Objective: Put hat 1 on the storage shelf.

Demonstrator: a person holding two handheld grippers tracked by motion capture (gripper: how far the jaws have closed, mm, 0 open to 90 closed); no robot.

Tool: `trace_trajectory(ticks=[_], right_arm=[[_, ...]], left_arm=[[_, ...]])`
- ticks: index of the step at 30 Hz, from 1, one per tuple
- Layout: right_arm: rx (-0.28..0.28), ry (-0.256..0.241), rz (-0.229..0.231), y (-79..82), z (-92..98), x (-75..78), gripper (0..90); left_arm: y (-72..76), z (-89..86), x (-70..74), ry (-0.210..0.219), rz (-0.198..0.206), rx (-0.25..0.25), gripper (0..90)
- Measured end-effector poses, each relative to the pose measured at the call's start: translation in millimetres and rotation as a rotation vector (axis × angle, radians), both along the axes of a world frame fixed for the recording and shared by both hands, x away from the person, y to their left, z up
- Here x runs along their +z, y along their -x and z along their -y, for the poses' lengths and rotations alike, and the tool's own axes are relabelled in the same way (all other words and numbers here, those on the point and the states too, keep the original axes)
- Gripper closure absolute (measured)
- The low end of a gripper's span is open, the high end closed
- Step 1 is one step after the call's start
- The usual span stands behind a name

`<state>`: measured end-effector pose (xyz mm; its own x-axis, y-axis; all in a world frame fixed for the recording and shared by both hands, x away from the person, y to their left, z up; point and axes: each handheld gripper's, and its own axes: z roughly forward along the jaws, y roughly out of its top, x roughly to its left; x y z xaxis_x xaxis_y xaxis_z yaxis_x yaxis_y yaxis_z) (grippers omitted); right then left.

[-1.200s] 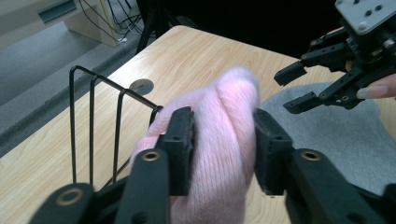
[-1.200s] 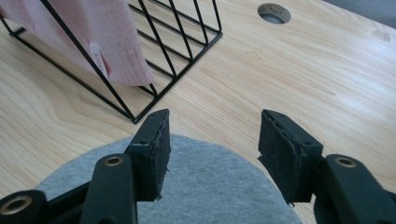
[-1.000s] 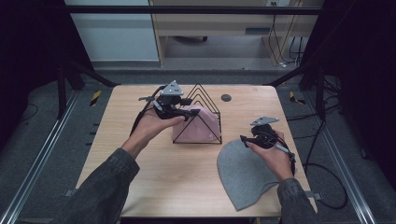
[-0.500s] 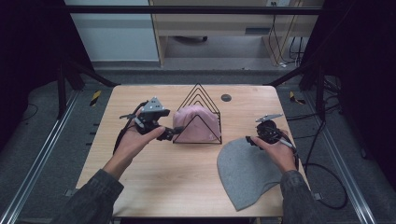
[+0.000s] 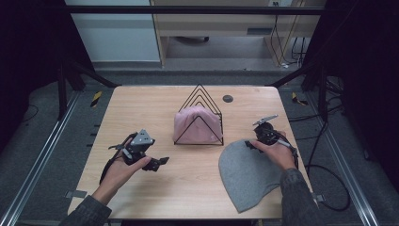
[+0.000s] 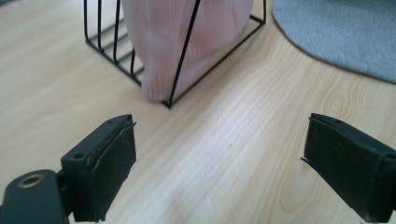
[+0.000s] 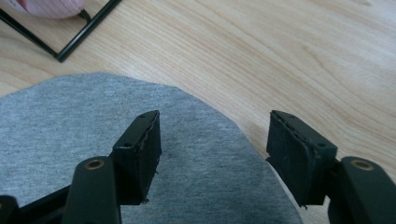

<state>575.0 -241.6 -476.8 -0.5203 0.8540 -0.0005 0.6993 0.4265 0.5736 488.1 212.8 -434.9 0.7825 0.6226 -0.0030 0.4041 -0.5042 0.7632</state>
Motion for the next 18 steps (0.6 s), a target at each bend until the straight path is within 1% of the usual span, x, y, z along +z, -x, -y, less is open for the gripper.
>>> trace_trajectory(ticks=[1,5,6,9,13,14,15,18], right_arm=[[0.007,0.005,-0.005,-0.4,-0.1,-0.6,34.9],[0.001,0.01,-0.024,-2.1,-0.5,-4.4,33.9],[0.007,0.015,-0.03,-2.6,0.0,-5.8,34.4],[0.014,0.017,-0.034,-2.0,-0.5,-6.3,36.7],[0.037,0.021,-0.034,0.0,-2.6,-4.6,47.2],[0.05,0.019,-0.039,1.2,-3.7,-3.8,53.0],[0.05,0.019,-0.039,1.2,-3.7,-3.8,53.0],[0.064,0.004,-0.051,2.0,-4.1,-3.4,63.2]], left_arm=[[1.7,-2.2,-3.2,-0.003,-0.007,0.007,8.6],[7.4,-9.7,-13.9,-0.032,-0.027,0.022,8.6],[8.9,-12.8,-16.9,-0.036,-0.034,0.031,8.7],[9.5,-16.4,-19.1,-0.033,-0.04,0.043,8.9],[8.5,-18.5,-20.5,-0.032,-0.045,0.052,9.1],[8.6,-18.6,-20.9,-0.029,-0.048,0.053,9.3],[8.5,-18.7,-21.1,-0.03,-0.048,0.051,9.3],[8.6,-18.3,-22.1,-0.032,-0.052,0.05,9.4]])
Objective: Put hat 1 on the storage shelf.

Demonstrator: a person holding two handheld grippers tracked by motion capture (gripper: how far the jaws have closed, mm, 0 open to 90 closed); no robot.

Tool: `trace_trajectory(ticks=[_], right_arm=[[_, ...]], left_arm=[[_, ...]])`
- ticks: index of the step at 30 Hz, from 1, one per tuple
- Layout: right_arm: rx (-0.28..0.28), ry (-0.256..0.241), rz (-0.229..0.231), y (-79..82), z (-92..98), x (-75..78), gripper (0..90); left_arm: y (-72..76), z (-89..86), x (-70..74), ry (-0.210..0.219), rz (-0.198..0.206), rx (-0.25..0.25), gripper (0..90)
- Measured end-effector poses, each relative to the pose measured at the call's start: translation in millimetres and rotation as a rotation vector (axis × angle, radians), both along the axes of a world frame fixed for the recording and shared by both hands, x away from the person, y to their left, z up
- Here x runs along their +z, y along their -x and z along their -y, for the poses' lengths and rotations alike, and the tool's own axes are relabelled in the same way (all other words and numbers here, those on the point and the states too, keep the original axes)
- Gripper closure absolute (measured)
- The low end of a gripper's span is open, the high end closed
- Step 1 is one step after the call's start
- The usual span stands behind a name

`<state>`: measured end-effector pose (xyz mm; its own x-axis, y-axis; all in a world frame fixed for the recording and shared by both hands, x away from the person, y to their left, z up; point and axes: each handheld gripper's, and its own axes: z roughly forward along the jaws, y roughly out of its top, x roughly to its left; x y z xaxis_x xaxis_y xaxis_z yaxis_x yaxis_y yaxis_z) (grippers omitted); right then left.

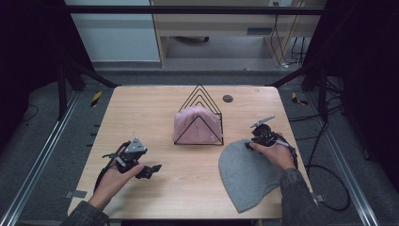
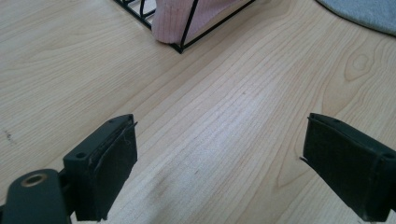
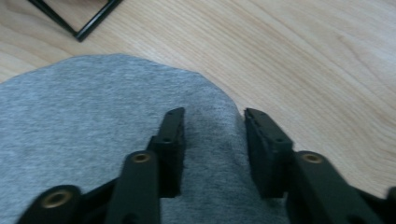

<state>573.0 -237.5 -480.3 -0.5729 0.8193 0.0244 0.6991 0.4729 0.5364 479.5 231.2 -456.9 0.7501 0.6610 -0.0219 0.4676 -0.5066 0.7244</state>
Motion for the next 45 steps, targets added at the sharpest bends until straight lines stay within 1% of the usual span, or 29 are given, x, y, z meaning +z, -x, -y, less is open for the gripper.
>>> trace_trajectory(ticks=[1,2,4,5,6,7,8,9,10,11,12,13,14,15,16,17,18,21,22,26,28,29,30,32,34,38,43,45], right_arm=[[0.012,-0.006,-0.005,1.6,-1.2,0.6,71.8],[0.012,-0.006,-0.005,1.6,-1.2,0.6,71.8],[0.032,-0.014,-0.01,3.7,-1.9,0.9,79.7],[0.043,-0.019,-0.005,6.0,-1.8,1.0,82.8],[0.043,-0.019,-0.005,6.0,-1.8,1.0,82.8],[0.038,-0.029,-0.012,7.6,-2.0,1.9,83.3],[0.057,-0.033,0.012,11.7,-0.9,4.5,83.7],[0.057,-0.033,0.012,11.7,-0.9,4.5,83.7],[0.069,-0.045,0.034,18.0,-0.3,10.5,83.8],[0.072,-0.051,0.045,21.8,0.1,14.6,83.8],[0.072,-0.051,0.045,21.8,0.1,14.6,83.8],[0.08,-0.062,0.065,25.4,0.6,18.5,83.8],[0.097,-0.069,0.091,34.3,0.8,28.1,83.9],[0.11,-0.085,0.112,38.6,0.7,32.3,83.9],[0.11,-0.085,0.112,38.6,0.7,32.3,83.9],[0.13,-0.092,0.139,48.4,-0.6,41.7,84.1],[0.13,-0.092,0.139,48.4,-0.6,41.7,84.1],[0.163,-0.112,0.184,62.6,-2.7,54.6,84.2],[0.177,-0.127,0.208,70.5,-3.9,61.9,84.4],[0.206,-0.147,0.25,85.2,-9.0,76.7,84.6],[0.228,-0.158,0.275,92.1,-12.8,85.4,84.7],[0.245,-0.161,0.29,97.1,-16.8,93.1,84.7],[0.245,-0.161,0.29,97.1,-16.8,93.1,84.7],[0.269,-0.162,0.309,102.3,-23.0,103.3,84.7],[0.292,-0.174,0.331,106.7,-30.4,113.9,84.7],[0.33,-0.19,0.364,112.2,-44.0,129.9,84.8],[0.385,-0.216,0.412,118.9,-67.1,153.1,84.9],[0.397,-0.229,0.427,119.8,-76.4,160.3,84.9]], left_arm=[[-0.1,0.0,-0.2,0.0,0.001,0.005,9.6],[-0.1,0.0,-0.2,0.0,0.001,0.005,9.6],[-0.8,-0.6,-1.0,0.006,-0.003,0.006,9.6],[-1.5,-1.1,-2.3,0.011,-0.011,0.007,9.7],[-1.5,-1.1,-2.3,0.011,-0.011,0.007,9.7],[-1.7,-1.5,-2.7,0.009,-0.014,0.008,9.7],[-1.9,-2.0,-2.8,0.009,-0.015,0.009,9.6],[-2.3,-2.7,-2.9,0.011,-0.015,0.011,9.6],[-2.7,-3.3,-3.2,0.013,-0.016,0.015,9.6],[-3.3,-3.8,-3.7,0.017,-0.021,0.017,9.6],[-4.1,-4.5,-4.4,0.019,-0.025,0.018,9.6],[-4.3,-4.8,-5.3,0.025,-0.034,0.022,9.5],[-4.9,-5.1,-6.6,0.025,-0.04,0.02,9.5],[-5.1,-5.2,-6.8,0.025,-0.039,0.019,9.5],[-5.1,-5.2,-6.8,0.025,-0.039,0.019,9.5],[-5.0,-5.1,-6.8,0.028,-0.039,0.018,9.5],[-4.9,-4.9,-6.6,0.032,-0.039,0.016,9.5],[-4.2,-4.3,-6.1,0.042,-0.037,0.011,9.5],[-4.3,-4.2,-6.1,0.041,-0.036,0.008,9.5],[-3.5,-1.7,-7.1,0.046,-0.043,-0.006,9.8],[-3.1,-0.3,-7.5,0.044,-0.044,-0.016,9.8],[-2.8,0.6,-7.7,0.044,-0.047,-0.021,9.8],[-2.4,1.5,-7.9,0.044,-0.046,-0.026,9.8],[-1.4,3.5,-7.9,0.043,-0.048,-0.041,9.8],[-0.3,5.4,-7.8,0.045,-0.049,-0.053,9.8],[1.1,7.9,-7.3,0.06,-0.047,-0.078,9.8],[2.7,10.3,-5.7,0.089,-0.039,-0.107,9.8],[2.9,10.6,-5.1,0.09,-0.036,-0.116,9.8]])
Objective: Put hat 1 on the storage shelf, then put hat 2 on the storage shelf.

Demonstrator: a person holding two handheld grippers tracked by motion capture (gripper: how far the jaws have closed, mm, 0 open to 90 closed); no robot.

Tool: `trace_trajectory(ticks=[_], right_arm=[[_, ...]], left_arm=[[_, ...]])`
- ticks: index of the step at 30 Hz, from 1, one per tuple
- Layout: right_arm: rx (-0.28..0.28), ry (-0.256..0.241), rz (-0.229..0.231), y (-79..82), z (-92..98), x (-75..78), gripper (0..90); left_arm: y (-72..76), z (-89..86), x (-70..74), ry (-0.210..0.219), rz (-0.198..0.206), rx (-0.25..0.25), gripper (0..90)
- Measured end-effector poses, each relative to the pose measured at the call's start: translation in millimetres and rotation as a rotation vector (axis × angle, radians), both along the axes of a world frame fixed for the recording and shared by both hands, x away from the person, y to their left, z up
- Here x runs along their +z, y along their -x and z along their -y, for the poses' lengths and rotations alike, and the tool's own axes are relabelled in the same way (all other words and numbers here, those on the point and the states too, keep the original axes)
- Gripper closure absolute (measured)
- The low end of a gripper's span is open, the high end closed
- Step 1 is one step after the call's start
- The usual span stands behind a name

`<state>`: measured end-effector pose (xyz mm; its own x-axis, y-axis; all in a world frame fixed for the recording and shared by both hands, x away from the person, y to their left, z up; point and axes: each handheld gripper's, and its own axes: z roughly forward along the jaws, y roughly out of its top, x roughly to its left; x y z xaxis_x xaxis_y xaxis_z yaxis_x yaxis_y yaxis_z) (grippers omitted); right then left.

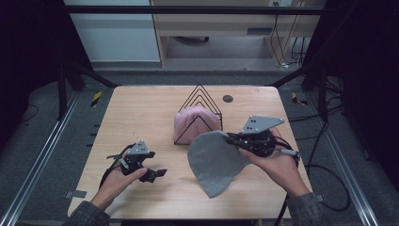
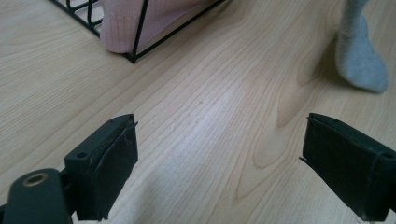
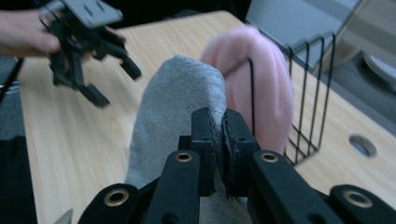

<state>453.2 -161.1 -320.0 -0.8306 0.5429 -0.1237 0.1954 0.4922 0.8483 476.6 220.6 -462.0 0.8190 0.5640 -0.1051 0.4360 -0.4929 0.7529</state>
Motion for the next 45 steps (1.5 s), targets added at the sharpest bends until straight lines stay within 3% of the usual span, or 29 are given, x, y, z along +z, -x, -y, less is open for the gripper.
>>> trace_trajectory(ticks=[9,16,26,35,45], right_arm=[[0.05,-0.01,0.037,-5.3,-40.7,15.8,84.9],[0.086,-0.012,0.047,-6.5,-62.3,24.9,84.9],[0.104,-0.022,0.058,-3.8,-78.7,35.7,84.9],[0.128,-0.021,0.054,-3.6,-92.1,41.2,84.8],[0.15,-0.017,0.06,-3.3,-105.7,45.0,84.8]], left_arm=[[1.6,-1.5,6.2,0.075,0.022,-0.028,9.7],[1.7,-2.2,7.6,0.086,0.03,-0.034,9.3],[3.7,-3.8,12.9,0.123,0.057,-0.034,9.1],[4.5,-0.9,12.2,0.114,0.057,-0.054,9.4],[3.4,-2.9,16.5,0.135,0.088,-0.033,12.9]])
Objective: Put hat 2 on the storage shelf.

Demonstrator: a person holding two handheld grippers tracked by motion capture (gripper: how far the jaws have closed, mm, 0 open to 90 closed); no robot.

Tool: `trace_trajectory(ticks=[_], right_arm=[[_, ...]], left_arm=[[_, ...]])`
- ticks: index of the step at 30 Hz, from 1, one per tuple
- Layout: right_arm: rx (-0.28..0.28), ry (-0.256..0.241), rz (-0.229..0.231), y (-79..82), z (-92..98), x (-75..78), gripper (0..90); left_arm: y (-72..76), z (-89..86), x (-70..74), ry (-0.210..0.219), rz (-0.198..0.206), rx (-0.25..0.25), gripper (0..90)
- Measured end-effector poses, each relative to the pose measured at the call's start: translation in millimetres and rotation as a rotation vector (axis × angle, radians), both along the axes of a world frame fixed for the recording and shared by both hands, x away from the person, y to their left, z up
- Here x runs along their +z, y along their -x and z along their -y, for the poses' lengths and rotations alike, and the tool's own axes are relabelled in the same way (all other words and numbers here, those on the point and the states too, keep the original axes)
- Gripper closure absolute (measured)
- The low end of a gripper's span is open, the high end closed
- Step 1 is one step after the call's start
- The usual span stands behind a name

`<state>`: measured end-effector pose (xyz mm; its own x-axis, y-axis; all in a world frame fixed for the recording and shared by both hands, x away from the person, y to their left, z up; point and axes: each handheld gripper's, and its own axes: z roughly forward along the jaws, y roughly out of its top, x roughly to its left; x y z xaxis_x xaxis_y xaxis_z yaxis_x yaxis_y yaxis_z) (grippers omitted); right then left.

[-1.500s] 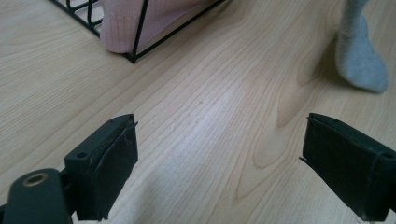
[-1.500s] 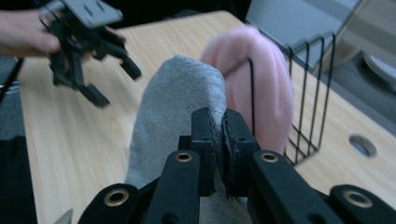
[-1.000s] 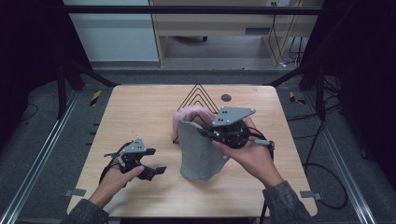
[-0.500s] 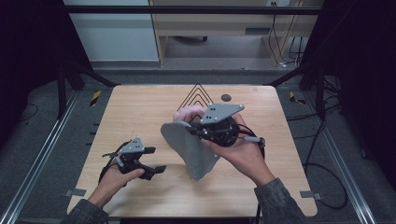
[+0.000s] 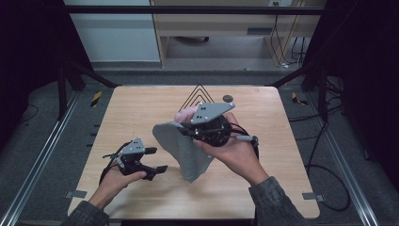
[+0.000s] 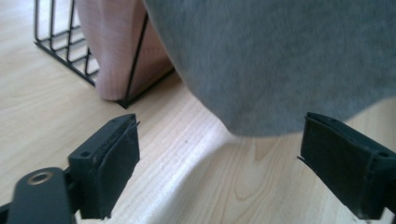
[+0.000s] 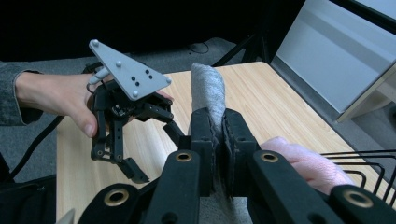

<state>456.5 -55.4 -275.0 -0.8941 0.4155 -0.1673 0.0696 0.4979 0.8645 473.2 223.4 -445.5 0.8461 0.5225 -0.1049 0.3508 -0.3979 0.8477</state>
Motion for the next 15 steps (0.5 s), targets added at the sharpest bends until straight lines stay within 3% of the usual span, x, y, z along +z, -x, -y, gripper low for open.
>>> trace_trajectory(ticks=[7,11,14,15], right_arm=[[0.018,0.011,-0.008,0.1,-7.2,-5.6,84.7],[0.012,0.004,-0.025,-2.0,-7.0,-13.1,84.7],[-0.01,-0.008,-0.041,-4.2,-1.0,-20.2,84.7],[-0.01,-0.008,-0.041,-4.2,-1.0,-20.2,84.7]], left_arm=[[-7.6,4.7,2.8,0.033,0.006,0.01,23.8],[-12.9,9.8,3.1,0.029,0.026,0.008,34.2],[-15.8,13.1,5.1,0.058,0.028,0.014,54.7],[-16.0,14.4,6.0,0.062,0.027,0.013,54.7]])
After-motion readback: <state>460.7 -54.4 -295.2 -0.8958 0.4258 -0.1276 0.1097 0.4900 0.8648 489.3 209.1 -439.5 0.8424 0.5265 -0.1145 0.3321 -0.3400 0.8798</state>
